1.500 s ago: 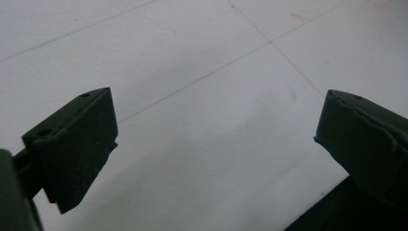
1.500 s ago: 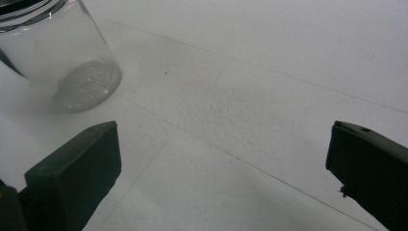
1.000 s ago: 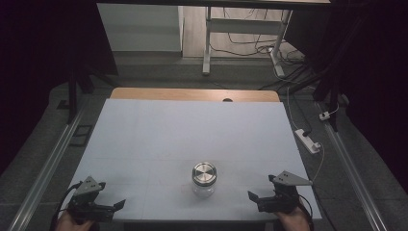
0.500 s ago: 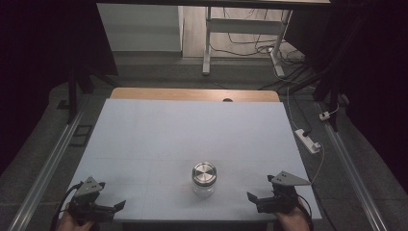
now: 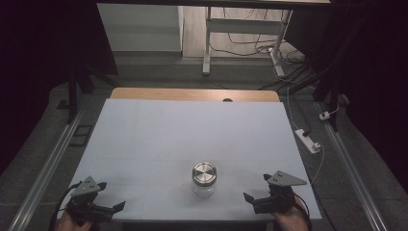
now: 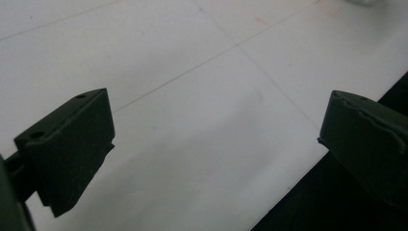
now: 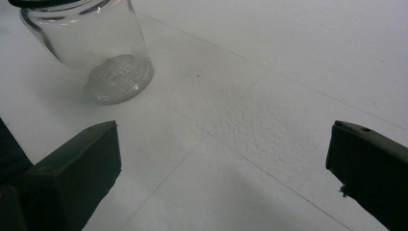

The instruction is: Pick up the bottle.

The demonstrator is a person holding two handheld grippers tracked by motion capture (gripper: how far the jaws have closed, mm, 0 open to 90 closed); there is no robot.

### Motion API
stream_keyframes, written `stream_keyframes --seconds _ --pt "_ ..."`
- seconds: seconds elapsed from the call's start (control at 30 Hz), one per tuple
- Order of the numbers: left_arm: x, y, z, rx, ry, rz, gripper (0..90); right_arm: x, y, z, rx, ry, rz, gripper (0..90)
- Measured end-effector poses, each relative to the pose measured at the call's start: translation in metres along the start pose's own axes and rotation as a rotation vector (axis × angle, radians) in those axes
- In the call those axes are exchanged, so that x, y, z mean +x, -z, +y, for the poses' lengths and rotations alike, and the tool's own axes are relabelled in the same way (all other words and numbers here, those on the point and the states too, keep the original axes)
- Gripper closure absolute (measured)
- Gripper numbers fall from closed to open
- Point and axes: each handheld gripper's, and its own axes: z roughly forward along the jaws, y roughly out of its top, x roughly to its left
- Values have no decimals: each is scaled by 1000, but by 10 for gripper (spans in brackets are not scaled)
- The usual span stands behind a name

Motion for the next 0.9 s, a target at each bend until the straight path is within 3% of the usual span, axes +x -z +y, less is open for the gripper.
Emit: stream_keyframes --seconds 0.1,0.17,0.5,0.9 --pt "0 0 1 -29 -2 -37 0 2 -1 2 -8 10 3 0" --pt "-1 0 1 -24 -6 -46 0 2 -2 3 -10 17 5 0" --pt "0 -4 3 6 10 -38 0 9 -8 11 -15 42 48 0" --pt "1 -4 2 4 23 -31 0 22 -22 19 -19 91 109 0"
